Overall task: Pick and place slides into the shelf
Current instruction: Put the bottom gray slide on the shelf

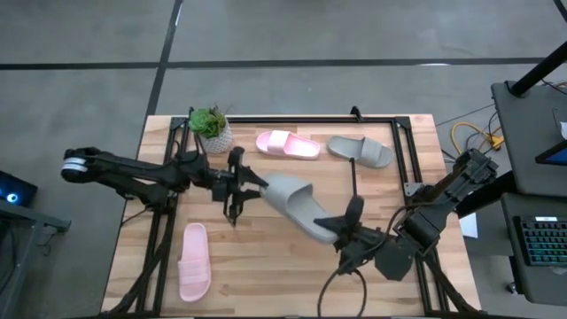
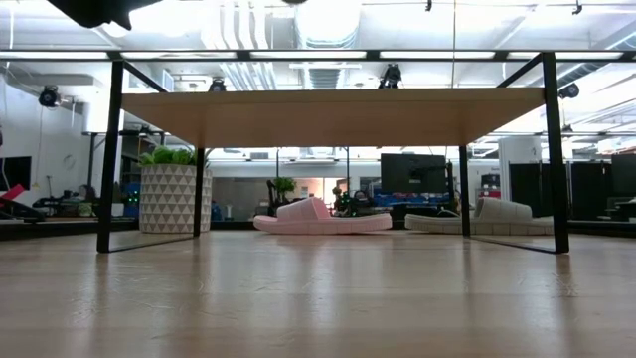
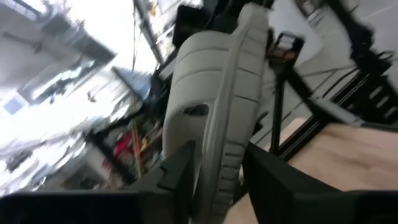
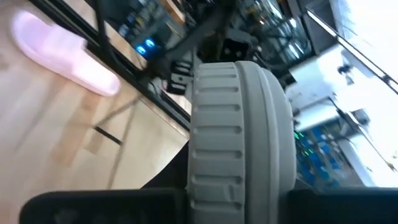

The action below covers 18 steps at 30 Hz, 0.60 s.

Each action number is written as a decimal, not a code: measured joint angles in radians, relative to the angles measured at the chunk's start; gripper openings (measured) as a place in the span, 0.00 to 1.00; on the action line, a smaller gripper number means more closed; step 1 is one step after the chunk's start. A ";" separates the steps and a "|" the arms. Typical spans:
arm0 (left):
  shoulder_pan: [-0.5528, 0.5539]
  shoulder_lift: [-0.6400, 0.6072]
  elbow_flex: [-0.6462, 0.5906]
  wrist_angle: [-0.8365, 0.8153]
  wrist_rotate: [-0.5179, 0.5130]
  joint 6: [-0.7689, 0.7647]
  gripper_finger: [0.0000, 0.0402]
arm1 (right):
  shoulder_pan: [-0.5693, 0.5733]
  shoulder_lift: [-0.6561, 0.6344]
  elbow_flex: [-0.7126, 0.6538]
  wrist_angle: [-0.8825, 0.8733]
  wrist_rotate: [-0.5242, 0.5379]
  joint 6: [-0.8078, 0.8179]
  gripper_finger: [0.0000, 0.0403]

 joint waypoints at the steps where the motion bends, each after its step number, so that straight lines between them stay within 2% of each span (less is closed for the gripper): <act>1: 0.000 -0.009 0.000 -0.020 -0.014 -0.001 0.30 | 0.000 0.000 0.000 -0.012 0.012 0.011 0.12; 10: -0.008 -0.107 0.003 -0.190 -0.099 0.000 0.50 | -0.034 0.000 -0.019 -0.151 0.117 0.161 0.12; 14: -0.032 -0.086 0.012 -0.198 -0.120 0.054 0.53 | -0.087 0.005 -0.026 -0.165 0.083 0.198 0.12; 18: -0.065 -0.045 0.030 -0.201 -0.203 0.118 0.53 | -0.143 0.006 -0.034 -0.165 0.075 0.202 0.11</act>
